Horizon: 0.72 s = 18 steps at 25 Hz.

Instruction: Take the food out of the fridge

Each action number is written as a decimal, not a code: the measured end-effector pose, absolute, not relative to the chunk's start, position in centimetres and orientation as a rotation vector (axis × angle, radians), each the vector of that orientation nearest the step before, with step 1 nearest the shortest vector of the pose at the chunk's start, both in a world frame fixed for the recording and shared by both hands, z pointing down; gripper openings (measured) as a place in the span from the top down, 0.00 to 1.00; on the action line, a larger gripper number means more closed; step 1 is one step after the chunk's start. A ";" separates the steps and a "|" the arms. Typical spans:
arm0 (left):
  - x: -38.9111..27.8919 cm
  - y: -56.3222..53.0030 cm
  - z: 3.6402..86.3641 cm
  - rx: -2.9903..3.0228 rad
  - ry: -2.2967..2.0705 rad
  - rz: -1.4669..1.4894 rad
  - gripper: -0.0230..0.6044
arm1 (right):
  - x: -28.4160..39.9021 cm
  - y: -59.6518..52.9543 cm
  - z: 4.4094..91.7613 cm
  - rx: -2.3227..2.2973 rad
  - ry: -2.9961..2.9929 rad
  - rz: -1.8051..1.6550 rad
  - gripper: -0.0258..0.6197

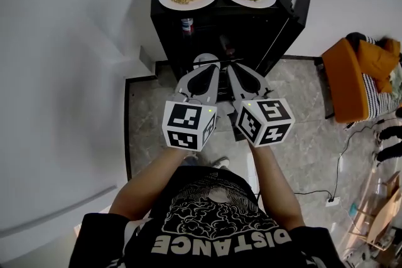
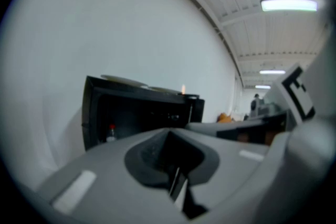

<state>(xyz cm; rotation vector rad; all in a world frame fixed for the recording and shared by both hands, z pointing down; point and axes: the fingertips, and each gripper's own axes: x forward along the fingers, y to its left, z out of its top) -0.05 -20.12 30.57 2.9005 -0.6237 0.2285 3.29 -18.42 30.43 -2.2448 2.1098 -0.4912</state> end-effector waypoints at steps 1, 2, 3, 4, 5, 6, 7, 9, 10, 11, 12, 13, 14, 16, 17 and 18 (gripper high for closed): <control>-0.2 -20.2 30.5 2.897 -0.625 0.220 0.96 | 3.3 -18.4 30.5 -2.244 2.106 -0.496 0.94; -0.3 -20.3 30.5 2.895 -0.627 0.210 0.96 | 3.2 -18.5 30.6 -2.241 2.101 -0.503 0.94; -0.4 -20.5 30.5 2.894 -0.629 0.200 0.96 | 3.2 -18.6 30.8 -2.235 2.094 -0.512 0.94; -0.6 -20.7 30.5 2.895 -0.629 0.195 0.96 | 3.1 -18.8 31.1 -2.228 2.087 -0.524 0.94; -0.6 -21.0 30.7 2.896 -0.625 0.195 0.96 | 3.0 -19.0 31.4 -2.221 2.078 -0.540 0.94; -0.7 -21.2 30.9 2.896 -0.616 0.200 0.96 | 3.0 -19.2 31.8 -2.219 2.066 -0.561 0.94; -0.8 -21.3 31.3 2.893 -0.601 0.210 0.96 | 2.9 -19.2 32.3 -2.220 2.050 -0.587 0.94; -1.1 -21.3 32.1 2.879 -0.567 0.231 0.96 | 2.5 -19.0 33.5 -2.220 2.011 -0.648 0.94; -1.2 -21.6 32.6 2.872 -0.556 0.239 0.96 | 2.4 -19.2 34.2 -2.213 1.995 -0.675 0.94; -1.3 -22.0 33.1 2.868 -0.546 0.242 0.96 | 2.3 -19.5 34.8 -2.206 1.981 -0.695 0.94; -1.3 -22.5 33.6 2.865 -0.537 0.243 0.96 | 2.4 -19.9 35.4 -2.202 1.967 -0.712 0.94; -1.3 -23.0 34.1 2.861 -0.527 0.242 0.96 | 2.4 -20.3 36.1 -2.199 1.953 -0.731 0.94; -1.3 -23.5 34.6 2.856 -0.518 0.242 0.96 | 2.5 -20.6 36.9 -2.196 1.937 -0.753 0.94; -1.5 -24.2 36.0 2.838 -0.506 0.253 0.96 | 2.4 -20.9 38.6 -2.184 1.908 -0.810 0.94; -1.5 -24.4 36.7 2.826 -0.504 0.260 0.96 | 2.5 -20.9 39.5 -2.176 1.897 -0.839 0.94; -1.5 -24.6 37.3 2.811 -0.505 0.262 0.96 | 2.5 -20.9 40.3 -2.168 1.889 -0.867 0.94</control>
